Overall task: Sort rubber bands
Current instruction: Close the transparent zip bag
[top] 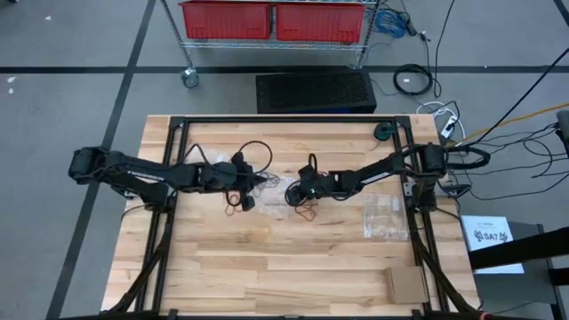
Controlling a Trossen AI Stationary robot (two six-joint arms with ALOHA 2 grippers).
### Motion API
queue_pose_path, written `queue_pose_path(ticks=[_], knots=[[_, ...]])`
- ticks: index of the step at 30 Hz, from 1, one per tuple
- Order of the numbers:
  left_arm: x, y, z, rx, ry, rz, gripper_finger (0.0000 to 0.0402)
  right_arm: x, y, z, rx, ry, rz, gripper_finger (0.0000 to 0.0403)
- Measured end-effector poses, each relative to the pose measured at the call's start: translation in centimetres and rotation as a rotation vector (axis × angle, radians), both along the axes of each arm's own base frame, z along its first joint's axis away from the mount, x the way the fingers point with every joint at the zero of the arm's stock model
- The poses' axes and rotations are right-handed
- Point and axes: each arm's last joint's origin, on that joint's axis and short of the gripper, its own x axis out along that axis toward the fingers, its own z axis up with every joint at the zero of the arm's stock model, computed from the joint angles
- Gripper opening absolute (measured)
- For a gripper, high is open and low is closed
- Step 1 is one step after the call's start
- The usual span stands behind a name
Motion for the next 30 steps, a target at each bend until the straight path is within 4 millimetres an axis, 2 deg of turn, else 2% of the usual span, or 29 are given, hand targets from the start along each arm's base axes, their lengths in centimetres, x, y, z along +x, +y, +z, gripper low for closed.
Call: queue_pose_path(ticks=[3, 8, 14, 22, 25, 30], knots=[[0.0, 0.1, 0.0, 0.000, 0.000, 0.003, 0.0005, -0.2, 0.0, 0.4, 0.001, 0.016, -0.013, 0.0199], [0.0, 0.1, 0.0, 0.001, -0.002, 0.003, 0.0005, -0.8, -0.8, 0.0, -0.008, 0.078, -0.082, 0.0199], [0.0, 0.8, 0.1, 0.000, -0.010, 0.033, 0.0005, -0.3, -1.8, -0.1, -0.033, 0.019, -0.102, 0.0199], [-0.1, 2.1, 0.1, -0.003, -0.008, 0.080, 0.0005, 0.8, -2.0, -2.5, -0.037, -0.037, -0.117, 0.0193], [-0.2, 2.5, 0.1, -0.014, -0.011, 0.076, 0.0005, 1.0, -2.0, -2.5, -0.056, -0.061, -0.100, 0.0167], [-0.2, 2.9, 0.1, -0.020, -0.018, 0.083, 0.0005, 1.6, -2.0, -2.0, -0.126, -0.021, -0.041, 0.0081]])
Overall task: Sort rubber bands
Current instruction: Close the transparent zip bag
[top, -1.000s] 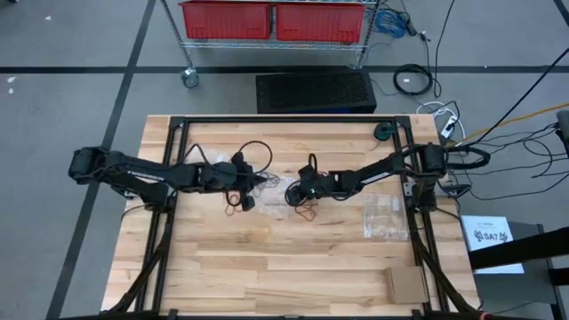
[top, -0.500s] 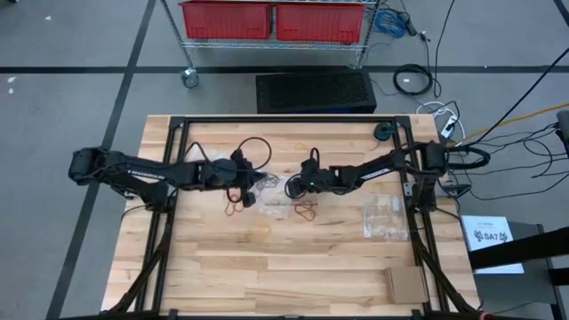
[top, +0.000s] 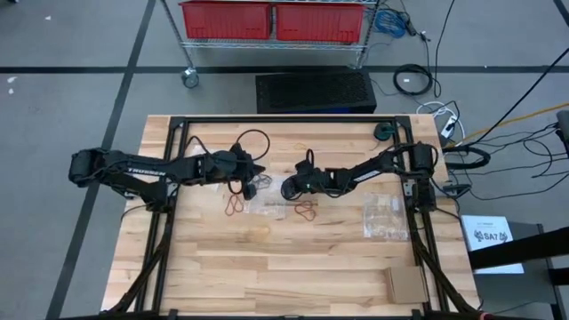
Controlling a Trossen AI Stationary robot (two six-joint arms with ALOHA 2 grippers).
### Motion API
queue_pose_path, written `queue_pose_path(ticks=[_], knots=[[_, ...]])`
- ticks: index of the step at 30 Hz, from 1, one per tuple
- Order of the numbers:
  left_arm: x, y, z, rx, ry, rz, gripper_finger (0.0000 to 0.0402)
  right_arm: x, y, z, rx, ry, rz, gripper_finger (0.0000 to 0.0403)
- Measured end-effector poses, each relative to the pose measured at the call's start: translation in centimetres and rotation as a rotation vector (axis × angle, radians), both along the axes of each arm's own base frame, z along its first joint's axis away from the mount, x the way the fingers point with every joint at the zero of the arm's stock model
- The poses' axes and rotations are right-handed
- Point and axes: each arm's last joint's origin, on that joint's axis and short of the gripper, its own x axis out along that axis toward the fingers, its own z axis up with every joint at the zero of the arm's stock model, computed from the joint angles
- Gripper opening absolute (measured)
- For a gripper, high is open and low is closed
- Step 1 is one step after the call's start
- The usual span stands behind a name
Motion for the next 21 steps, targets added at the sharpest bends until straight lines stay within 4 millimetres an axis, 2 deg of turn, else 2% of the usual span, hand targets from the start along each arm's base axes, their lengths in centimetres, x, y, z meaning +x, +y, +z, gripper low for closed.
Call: queue_pose_path(ticks=[4, 10, 14, 17, 21], knots=[[0.1, 0.1, 0.1, -0.006, -0.015, -0.012, 0.0005, 1.1, 0.6, 0.9, -0.085, 0.042, 0.076, 0.0011], [0.1, 0.0, 0.2, -0.001, -0.024, -0.049, 0.0005, 3.4, 2.0, 3.5, -0.224, 0.059, 0.197, 0.0004], [0.1, 0.0, 0.2, -0.019, -0.018, -0.134, 0.0006, 4.9, 3.5, 6.5, -0.325, 0.074, 0.312, 0.0003], [0.1, -0.3, 0.1, -0.054, -0.016, -0.200, 0.0006, 5.2, 4.8, 9.1, -0.379, 0.109, 0.392, 0.0002], [0.2, -0.7, 0.2, -0.096, -0.036, -0.296, 0.0010, 4.2, 7.0, 12.9, -0.434, 0.195, 0.469, 0.0001]])
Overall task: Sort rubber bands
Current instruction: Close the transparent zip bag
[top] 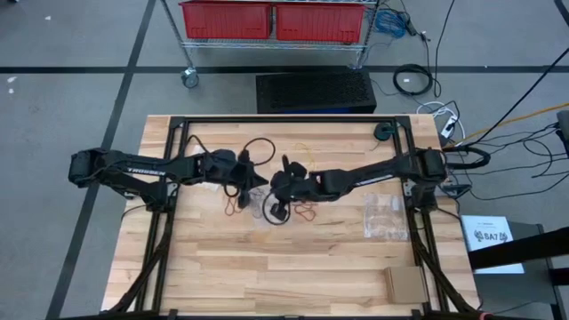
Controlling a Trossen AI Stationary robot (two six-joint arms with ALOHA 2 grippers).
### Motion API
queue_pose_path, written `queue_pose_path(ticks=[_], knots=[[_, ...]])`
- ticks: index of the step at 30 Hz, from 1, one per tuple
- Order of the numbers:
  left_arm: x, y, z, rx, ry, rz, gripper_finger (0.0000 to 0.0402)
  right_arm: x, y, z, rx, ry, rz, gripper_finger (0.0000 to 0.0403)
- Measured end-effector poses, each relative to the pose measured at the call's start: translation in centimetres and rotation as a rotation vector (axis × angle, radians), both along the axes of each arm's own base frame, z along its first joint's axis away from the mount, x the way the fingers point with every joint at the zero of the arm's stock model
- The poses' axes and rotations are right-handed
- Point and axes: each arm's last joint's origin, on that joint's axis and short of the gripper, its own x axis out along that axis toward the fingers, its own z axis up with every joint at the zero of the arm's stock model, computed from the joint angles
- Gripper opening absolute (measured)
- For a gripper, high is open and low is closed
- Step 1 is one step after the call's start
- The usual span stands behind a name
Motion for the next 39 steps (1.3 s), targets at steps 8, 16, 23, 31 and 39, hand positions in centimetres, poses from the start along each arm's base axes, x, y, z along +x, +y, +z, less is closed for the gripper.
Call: queue_pose_path(ticks=[8, 16, 23, 31, 39], knots=[[0.6, -1.2, 1.4, -0.032, -0.156, -0.163, 0.0072, -4.1, 4.0, 5.1, -0.094, 0.031, 0.034, 0.0000], [1.1, -3.1, 1.8, -0.040, -0.226, -0.268, 0.0158, -5.0, 5.1, 6.9, -0.130, -0.029, 0.064, 0.0000], [1.2, -3.5, 1.8, -0.024, -0.223, -0.220, 0.0173, -4.8, 4.8, 6.7, -0.128, -0.029, 0.060, 0.0000], [1.2, -3.2, 1.8, -0.004, -0.219, -0.113, 0.0161, -4.8, 4.9, 6.8, -0.124, -0.035, 0.068, 0.0000], [1.3, -3.2, 2.3, -0.006, -0.273, -0.109, 0.0093, -4.8, 4.9, 6.8, -0.126, -0.034, 0.070, 0.0000]])
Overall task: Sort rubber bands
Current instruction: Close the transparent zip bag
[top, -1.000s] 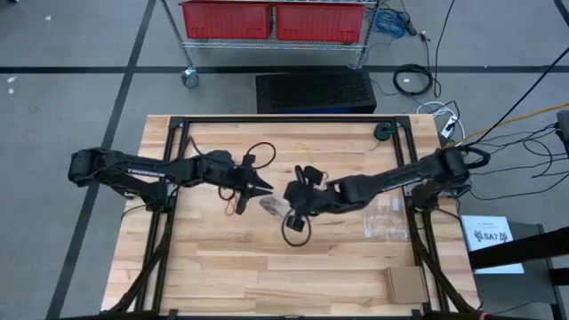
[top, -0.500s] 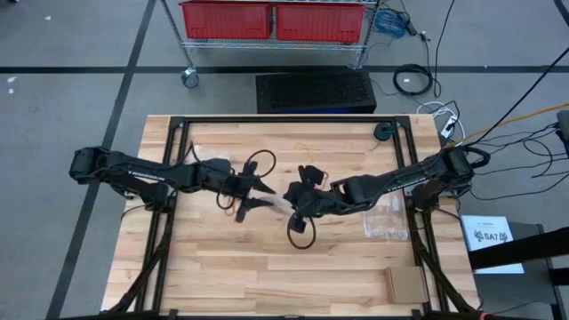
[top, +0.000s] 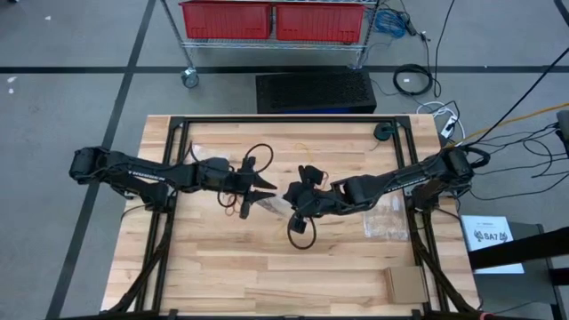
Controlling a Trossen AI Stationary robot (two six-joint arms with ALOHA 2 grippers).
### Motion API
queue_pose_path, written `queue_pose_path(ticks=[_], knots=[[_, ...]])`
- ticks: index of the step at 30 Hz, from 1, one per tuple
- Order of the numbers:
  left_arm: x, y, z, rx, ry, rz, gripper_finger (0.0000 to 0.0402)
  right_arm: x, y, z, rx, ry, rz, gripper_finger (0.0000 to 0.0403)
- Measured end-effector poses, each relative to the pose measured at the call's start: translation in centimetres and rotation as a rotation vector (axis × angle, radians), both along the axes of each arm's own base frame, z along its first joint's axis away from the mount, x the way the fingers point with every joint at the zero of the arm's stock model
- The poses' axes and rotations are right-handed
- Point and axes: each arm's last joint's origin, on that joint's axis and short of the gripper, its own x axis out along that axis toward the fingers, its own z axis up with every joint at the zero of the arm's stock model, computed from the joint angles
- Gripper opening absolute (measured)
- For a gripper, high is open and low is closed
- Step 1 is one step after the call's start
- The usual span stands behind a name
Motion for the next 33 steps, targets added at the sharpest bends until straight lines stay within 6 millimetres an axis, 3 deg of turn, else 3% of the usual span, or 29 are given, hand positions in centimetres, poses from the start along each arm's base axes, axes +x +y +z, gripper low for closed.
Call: queue_pose_path(ticks=[10, 17, 33], knots=[[0.0, -0.1, 0.2, 0.005, -0.008, -0.022, 0.0008, 0.0, 0.0, 0.0, -0.002, 0.003, 0.004, 0.0000], [0.0, -0.1, 0.2, 0.021, -0.010, -0.042, 0.0003, 0.0, 0.1, 0.0, 0.011, 0.006, 0.018, 0.0000], [0.0, -1.0, 0.2, 0.002, -0.015, -0.145, 0.0094, 0.0, 0.1, -0.1, 0.006, 0.010, 0.025, 0.0000]])
